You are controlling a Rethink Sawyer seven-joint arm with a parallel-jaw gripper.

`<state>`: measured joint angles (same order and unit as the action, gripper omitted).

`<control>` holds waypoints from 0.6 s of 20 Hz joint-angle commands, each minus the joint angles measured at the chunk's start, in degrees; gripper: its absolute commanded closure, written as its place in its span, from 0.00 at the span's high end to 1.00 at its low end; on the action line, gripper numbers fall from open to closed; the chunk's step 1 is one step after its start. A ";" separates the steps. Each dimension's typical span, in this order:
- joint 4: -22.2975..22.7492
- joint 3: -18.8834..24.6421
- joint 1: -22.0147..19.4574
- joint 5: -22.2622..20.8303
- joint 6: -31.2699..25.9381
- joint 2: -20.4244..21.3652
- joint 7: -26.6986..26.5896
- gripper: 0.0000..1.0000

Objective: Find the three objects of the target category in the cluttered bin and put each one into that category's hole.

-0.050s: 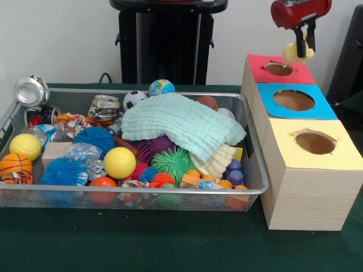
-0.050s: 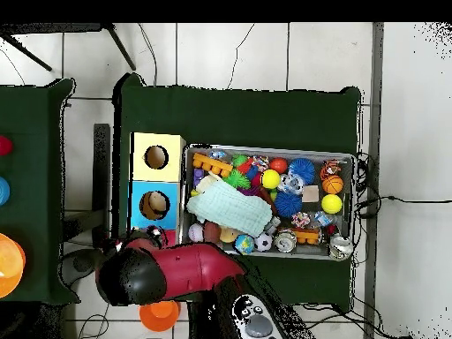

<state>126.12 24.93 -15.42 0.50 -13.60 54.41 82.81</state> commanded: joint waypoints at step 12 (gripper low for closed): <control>-3.41 -12.76 9.12 4.72 -0.63 -6.88 14.33 0.00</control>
<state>126.09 16.94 -6.69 2.37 -13.58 50.29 82.81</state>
